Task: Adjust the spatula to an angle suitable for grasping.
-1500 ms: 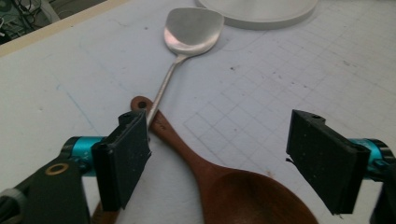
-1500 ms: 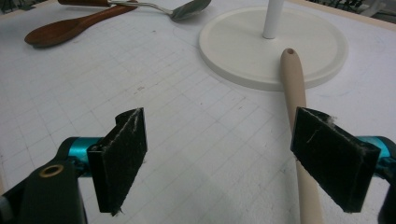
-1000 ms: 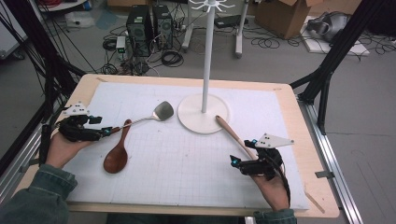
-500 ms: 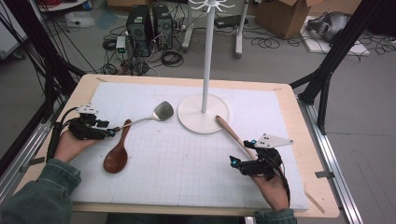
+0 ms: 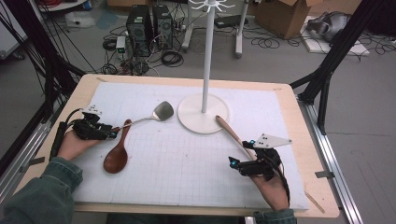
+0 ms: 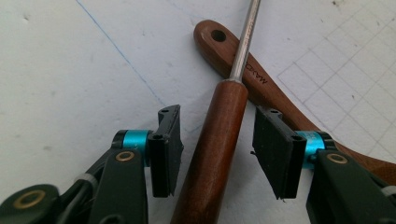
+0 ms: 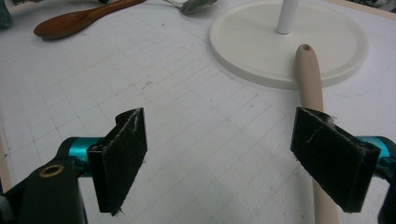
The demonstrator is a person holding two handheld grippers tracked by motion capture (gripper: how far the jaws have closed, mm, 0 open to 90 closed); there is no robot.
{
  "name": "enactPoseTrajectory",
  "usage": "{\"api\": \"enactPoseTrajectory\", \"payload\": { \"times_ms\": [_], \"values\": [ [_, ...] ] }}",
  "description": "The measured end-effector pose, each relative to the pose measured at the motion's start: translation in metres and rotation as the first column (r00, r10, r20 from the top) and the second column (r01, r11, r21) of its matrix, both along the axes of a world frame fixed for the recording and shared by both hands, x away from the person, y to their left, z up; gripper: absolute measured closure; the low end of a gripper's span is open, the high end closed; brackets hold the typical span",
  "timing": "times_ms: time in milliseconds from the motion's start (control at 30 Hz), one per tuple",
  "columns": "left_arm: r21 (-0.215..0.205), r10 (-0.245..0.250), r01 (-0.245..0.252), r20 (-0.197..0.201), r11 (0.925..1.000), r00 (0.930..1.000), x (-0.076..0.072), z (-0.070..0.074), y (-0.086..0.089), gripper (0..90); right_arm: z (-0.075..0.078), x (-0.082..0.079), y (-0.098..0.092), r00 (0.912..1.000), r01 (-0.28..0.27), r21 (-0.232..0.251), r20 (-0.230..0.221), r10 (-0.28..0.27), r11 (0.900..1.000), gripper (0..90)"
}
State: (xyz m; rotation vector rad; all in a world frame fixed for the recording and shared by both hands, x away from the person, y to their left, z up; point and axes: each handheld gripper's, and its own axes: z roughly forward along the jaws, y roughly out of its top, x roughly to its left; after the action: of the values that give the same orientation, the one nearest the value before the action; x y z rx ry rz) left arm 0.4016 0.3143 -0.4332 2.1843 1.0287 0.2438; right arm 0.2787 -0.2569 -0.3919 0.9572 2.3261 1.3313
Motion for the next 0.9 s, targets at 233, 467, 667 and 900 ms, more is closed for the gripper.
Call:
{"api": "enactPoseTrajectory", "payload": {
  "times_ms": [233,467,667,900],
  "values": [
    [0.015,0.003,-0.004,0.018,0.9999,0.9998,-0.0001,-0.0002,-0.0008,58.1,0.0,0.0,0.0011,1.0,-0.006,0.003,-0.003,0.006,1.0,17.7],
    [0.023,-0.026,0.026,0.019,0.9994,0.9995,-0.0022,0.0011,-0.0026,64.2,0.0001,-0.0002,0.0023,0.9999,-0.011,0.006,-0.005,0.011,1.0,17.7],
    [0.03,-0.052,0.051,0.015,0.9982,0.9985,-0.0045,0.0023,-0.004,66.9,0.0005,-0.0006,0.0016,1.0,-0.007,0.008,-0.005,0.007,1.0,17.7],
    [0.044,-0.105,0.104,0.013,0.9936,0.9944,-0.008,0.0027,-0.0069,71.3,-0.0005,0.0,0.0034,0.9998,-0.016,0.01,-0.009,0.016,1.0,17.7]
  ]
}}
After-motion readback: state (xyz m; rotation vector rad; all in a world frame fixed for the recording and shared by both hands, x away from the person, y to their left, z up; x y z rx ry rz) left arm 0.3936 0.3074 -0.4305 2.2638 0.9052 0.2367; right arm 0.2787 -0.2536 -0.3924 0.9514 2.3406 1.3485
